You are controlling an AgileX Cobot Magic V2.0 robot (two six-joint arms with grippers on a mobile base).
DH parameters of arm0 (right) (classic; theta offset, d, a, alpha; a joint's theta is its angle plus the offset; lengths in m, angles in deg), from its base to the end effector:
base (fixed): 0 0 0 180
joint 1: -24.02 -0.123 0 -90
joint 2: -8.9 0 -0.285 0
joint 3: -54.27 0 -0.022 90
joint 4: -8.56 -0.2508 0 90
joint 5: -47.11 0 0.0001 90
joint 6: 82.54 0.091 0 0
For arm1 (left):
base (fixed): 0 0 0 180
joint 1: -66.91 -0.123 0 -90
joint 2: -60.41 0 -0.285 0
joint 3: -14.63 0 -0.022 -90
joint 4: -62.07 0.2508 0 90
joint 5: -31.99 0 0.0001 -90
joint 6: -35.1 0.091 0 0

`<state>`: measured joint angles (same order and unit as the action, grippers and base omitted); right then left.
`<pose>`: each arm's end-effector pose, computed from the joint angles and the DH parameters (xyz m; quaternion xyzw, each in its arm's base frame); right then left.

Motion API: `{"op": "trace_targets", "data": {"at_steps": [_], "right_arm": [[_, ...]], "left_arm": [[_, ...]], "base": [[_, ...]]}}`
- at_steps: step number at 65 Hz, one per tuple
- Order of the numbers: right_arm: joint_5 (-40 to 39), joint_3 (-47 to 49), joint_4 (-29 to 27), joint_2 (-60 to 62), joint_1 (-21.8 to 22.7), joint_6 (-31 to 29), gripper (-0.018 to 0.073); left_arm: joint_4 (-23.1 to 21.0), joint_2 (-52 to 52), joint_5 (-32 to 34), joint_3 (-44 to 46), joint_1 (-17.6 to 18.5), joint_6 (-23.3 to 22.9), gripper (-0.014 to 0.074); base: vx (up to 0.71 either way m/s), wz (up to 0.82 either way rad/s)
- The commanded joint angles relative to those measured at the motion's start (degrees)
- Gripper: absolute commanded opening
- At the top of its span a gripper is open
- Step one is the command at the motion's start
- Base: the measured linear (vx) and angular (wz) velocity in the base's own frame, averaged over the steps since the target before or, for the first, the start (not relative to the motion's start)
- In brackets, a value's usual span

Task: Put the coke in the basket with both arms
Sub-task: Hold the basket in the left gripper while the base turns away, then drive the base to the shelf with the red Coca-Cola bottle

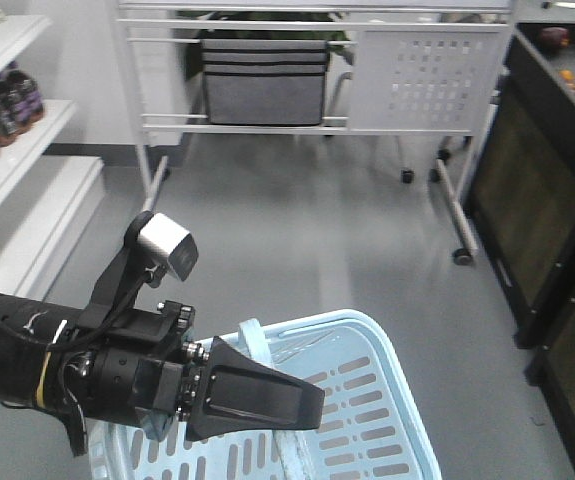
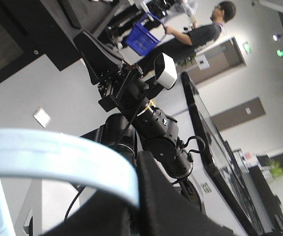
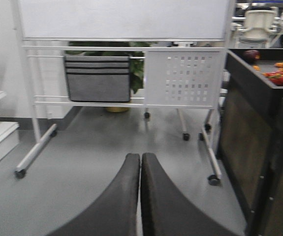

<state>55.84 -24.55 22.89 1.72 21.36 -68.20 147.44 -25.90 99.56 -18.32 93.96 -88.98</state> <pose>0.0566 -0.0008 0.1909 -0.0032 0.7341 0.0030 0.6791 0.1800 -0.1860 0.2929 0.2082 0.7193 -0.6507 0.1258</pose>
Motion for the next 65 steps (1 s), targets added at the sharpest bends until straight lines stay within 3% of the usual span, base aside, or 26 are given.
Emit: {"op": "trace_targets", "data": {"at_steps": [1,28,65], "right_arm": [[-3.88,-0.36,0.69,0.73,0.38,-0.37,-0.0004],[-3.88,-0.36,0.69,0.73,0.38,-0.37,-0.0004],[-3.88,-0.36,0.69,0.73,0.38,-0.37,-0.0004]], "left_arm": [[-4.64,1.92,8.6,1.59,0.25,0.18,-0.0006],[-4.64,1.92,8.6,1.59,0.25,0.18,-0.0006],[-4.64,1.92,8.6,1.59,0.25,0.18,-0.0006]], "base": [[0.14,-0.49],[0.15,-0.34],[0.17,-0.1]]}}
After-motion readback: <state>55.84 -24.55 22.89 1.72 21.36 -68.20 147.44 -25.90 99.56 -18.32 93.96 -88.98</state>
